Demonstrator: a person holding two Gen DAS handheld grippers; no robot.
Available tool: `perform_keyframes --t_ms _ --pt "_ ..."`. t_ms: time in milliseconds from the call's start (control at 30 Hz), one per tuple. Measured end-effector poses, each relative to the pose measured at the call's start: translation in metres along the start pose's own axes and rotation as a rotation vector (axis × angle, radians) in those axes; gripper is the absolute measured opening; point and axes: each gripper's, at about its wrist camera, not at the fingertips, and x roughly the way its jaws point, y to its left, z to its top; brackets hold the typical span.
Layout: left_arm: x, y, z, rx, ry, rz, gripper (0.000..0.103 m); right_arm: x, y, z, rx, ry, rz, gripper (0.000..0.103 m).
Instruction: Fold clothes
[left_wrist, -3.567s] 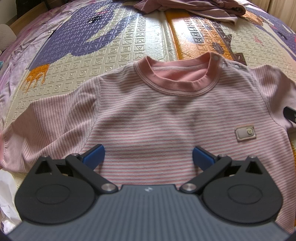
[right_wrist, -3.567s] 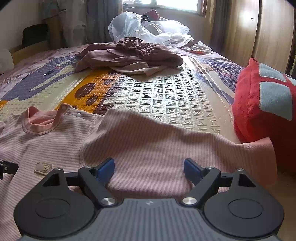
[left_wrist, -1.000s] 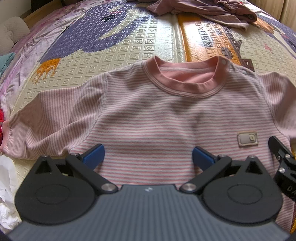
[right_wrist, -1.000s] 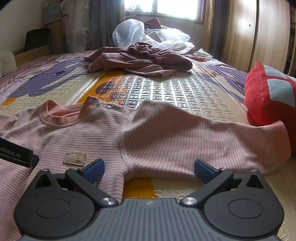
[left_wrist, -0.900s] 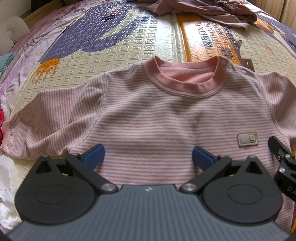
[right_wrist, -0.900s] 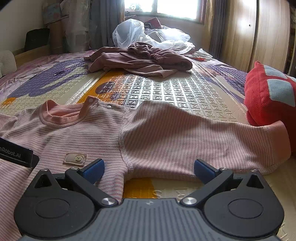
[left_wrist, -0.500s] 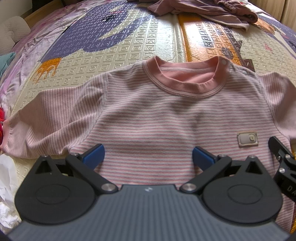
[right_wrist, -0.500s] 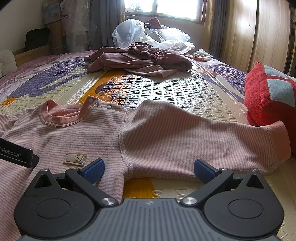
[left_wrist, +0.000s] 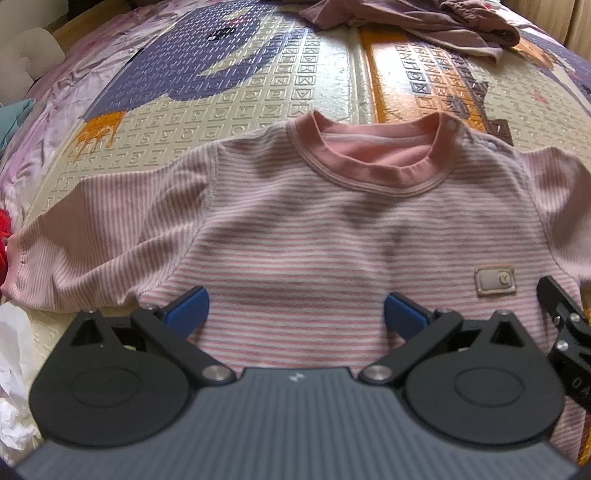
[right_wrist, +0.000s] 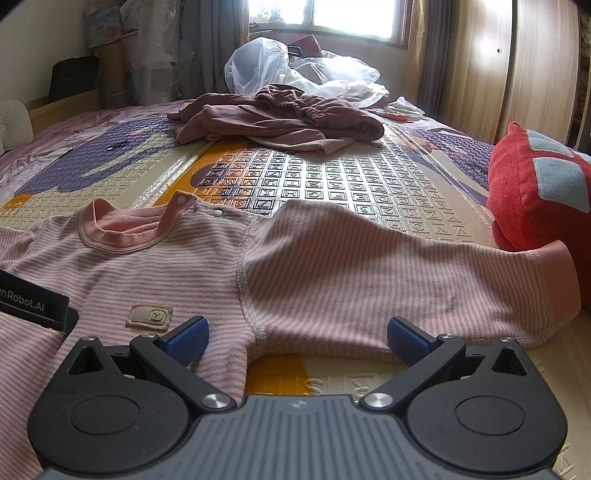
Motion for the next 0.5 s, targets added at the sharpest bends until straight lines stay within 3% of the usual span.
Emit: perform_keyframes --t_ms 500 --pt "0.0009 0.0017 0.0020 0.010 0.014 -0.022 0.103 0.0000 0.0001 0.0001 -0.001 0.000 -0.001 0.103"
